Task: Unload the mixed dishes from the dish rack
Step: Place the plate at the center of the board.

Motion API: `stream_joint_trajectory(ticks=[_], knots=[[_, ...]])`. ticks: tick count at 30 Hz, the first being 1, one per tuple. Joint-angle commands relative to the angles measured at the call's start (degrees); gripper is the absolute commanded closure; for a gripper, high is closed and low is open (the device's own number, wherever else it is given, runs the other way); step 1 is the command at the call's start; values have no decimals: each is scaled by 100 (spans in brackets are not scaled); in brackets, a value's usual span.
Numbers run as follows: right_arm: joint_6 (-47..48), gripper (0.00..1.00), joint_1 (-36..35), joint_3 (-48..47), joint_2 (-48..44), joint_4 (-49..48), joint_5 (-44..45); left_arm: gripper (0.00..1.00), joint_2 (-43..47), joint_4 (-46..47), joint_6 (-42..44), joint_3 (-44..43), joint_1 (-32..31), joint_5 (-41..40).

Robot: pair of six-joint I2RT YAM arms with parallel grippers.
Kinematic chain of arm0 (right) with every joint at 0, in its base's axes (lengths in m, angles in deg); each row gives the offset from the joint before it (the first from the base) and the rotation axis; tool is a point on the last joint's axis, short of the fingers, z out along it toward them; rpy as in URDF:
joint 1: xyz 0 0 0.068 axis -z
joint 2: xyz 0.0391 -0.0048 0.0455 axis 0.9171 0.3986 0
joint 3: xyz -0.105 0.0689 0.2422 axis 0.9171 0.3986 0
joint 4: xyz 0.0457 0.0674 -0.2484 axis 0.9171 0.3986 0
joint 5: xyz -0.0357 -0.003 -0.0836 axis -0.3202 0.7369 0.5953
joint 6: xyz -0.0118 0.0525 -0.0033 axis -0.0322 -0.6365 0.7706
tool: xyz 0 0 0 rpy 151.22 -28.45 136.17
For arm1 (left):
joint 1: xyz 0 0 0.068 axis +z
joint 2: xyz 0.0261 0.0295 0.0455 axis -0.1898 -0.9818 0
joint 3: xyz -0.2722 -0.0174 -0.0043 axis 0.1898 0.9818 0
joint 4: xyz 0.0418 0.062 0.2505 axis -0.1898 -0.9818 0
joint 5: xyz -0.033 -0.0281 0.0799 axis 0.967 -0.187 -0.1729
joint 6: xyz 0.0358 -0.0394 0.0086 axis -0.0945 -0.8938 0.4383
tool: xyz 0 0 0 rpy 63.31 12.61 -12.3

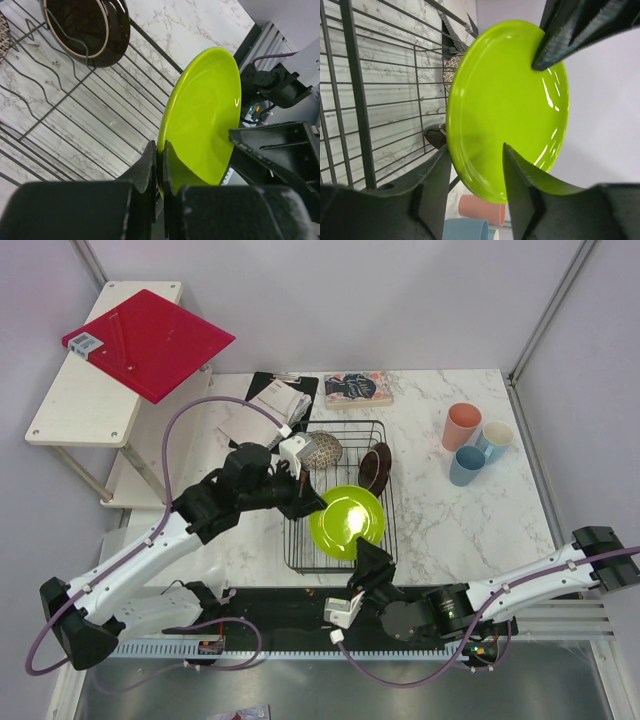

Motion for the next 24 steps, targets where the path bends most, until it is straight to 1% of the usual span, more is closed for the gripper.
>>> stream_joint_trajectory(ticks=[1,3,5,6,7,8,10,11,12,14,16,17,20,24], knots=[[-603,31,-1,-176,-280,-422,435,98,198,97,196,19,131,-150],[-919,26,-19,-238,-377,-423,453,98,215,132,179,1,183,-150],[-1383,8,-19,-343,-535,-423,462,98,233,194,126,1,236,-246],[-1630,2,-19,-396,-596,-423,497,98,250,211,108,1,262,-307],[-1876,2,-19,-457,-754,-423,514,98,277,246,47,1,324,-377],[-2444,2,-19,-597,-851,-423,549,98,294,308,3,10,359,-561],[-2974,2,-10,-712,-1227,-432,743,98,417,378,-163,10,543,-816],[-3273,2,-19,-782,-1386,-423,795,98,470,448,-234,10,614,-1096],[-3772,2,-19,-809,-1562,-405,839,98,514,466,-287,-8,701,-1264],[-4232,2,-19,-827,-2142,-396,857,98,602,475,-524,-69,939,-1659],[-4705,2,-19,-792,-2711,-466,918,98,594,432,-761,-165,1167,-2239],[-4813,2,-10,-783,-2889,-475,962,98,567,405,-814,-201,1238,-2659],[-5086,2,-19,-704,-3435,-475,1016,98,322,203,-1025,-368,1405,-3539],[-5209,2,-10,-607,-3743,-458,1016,98,-100,212,-1253,-535,1668,-4192]])
